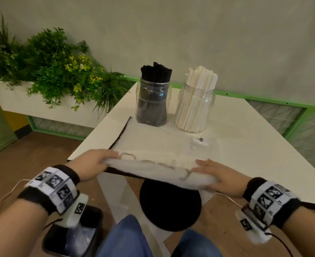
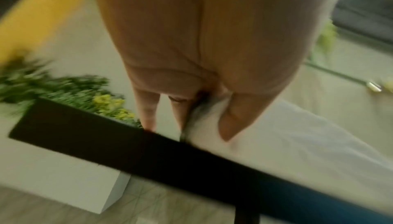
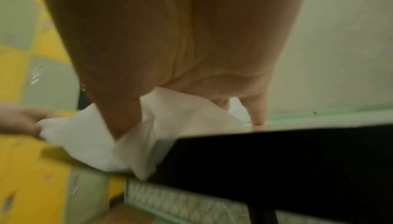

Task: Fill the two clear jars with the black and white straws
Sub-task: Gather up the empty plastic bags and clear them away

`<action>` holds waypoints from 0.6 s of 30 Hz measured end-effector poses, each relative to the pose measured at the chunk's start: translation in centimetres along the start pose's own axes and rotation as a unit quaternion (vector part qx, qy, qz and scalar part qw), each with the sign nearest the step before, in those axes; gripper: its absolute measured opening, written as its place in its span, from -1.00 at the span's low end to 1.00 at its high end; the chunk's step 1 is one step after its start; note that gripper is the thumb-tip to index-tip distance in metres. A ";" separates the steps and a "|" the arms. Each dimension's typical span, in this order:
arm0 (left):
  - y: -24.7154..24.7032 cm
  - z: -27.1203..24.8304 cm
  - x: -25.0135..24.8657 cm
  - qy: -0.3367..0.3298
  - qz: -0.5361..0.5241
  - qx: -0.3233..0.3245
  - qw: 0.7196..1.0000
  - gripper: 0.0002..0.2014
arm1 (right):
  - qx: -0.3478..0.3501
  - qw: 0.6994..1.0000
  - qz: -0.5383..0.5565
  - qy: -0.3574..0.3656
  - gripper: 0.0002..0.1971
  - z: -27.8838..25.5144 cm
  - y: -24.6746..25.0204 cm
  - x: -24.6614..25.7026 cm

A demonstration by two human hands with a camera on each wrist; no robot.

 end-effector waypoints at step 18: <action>1.0 6.1 -0.7 0.148 0.004 -0.103 0.984 -0.54 | -0.108 0.983 -0.141 -0.035 -0.16 1.0 3.8 5.4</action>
Point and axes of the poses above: each hand's wrist, its own z-axis towards the middle knuckle, its own y-axis out of the back of the hand, x = y × z, the point moved 10 cm from there along z, towards the middle knuckle, and after that the axes turned 12 degrees about -z, right-handed, at the moved point
